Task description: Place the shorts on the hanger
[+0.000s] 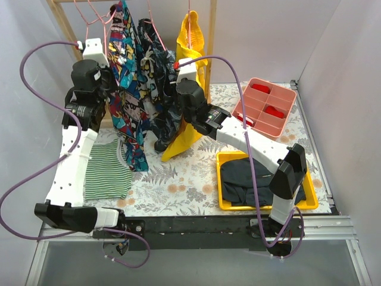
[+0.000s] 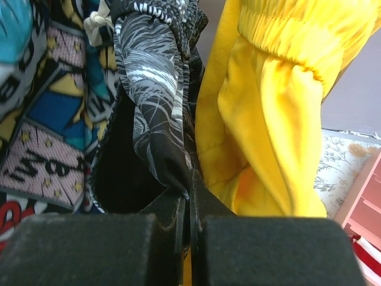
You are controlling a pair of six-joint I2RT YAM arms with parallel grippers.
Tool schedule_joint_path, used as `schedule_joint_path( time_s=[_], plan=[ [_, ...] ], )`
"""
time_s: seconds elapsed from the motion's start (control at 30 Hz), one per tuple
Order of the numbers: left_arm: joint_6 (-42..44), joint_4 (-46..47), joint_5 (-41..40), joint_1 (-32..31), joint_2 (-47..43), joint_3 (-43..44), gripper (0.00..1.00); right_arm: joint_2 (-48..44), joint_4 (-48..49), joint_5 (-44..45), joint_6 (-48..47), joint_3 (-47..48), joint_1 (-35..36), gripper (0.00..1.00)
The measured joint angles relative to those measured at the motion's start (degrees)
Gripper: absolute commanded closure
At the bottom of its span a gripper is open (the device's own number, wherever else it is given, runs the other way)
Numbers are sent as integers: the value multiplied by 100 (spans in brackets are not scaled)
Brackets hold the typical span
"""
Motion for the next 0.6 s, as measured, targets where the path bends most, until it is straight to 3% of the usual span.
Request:
schedule_joint_path(
  time_s=[0.6],
  plan=[
    [181,-157,343,195,2243,2236,100,0,-46,-146,111,0,0,99]
  ],
)
